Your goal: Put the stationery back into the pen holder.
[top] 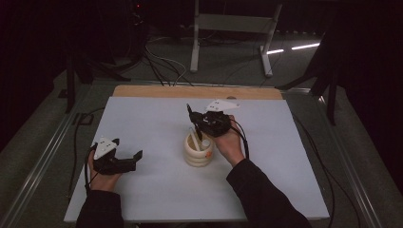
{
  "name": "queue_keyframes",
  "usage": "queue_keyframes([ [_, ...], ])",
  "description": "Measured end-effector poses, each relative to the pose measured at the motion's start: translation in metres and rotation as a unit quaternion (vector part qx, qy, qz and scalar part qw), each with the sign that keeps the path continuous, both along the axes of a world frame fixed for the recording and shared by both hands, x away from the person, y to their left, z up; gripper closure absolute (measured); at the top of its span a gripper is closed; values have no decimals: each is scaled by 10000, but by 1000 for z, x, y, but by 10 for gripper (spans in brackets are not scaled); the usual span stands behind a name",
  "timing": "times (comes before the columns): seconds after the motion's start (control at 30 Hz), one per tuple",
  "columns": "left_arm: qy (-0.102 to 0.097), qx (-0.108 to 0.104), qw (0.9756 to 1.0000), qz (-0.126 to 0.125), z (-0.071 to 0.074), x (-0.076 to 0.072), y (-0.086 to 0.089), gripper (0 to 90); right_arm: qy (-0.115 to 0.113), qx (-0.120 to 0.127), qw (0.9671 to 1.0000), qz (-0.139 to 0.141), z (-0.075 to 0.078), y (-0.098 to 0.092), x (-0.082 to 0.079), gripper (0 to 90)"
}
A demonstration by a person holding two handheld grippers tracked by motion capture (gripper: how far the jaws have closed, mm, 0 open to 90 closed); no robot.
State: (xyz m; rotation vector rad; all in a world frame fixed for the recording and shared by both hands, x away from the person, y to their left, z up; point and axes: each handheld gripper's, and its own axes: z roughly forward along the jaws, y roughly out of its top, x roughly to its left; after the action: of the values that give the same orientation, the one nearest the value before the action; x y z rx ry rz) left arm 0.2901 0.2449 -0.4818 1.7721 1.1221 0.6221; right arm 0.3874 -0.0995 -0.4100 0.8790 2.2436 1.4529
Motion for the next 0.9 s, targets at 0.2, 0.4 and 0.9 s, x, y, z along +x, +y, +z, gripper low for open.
queue_keyframes([
  [0.2,3,3,10000,-1,0,0,0,5,20,-4,10000,7,-1,-1,-1,789],
  [0.4,5,-1,10000,-2,0,0,0,4,42,-25,10000,8,-4,-2,-3,789],
  [0.9,-1,6,10000,-7,0,0,-1,4,129,-10,9999,8,-12,-9,-9,789],
])
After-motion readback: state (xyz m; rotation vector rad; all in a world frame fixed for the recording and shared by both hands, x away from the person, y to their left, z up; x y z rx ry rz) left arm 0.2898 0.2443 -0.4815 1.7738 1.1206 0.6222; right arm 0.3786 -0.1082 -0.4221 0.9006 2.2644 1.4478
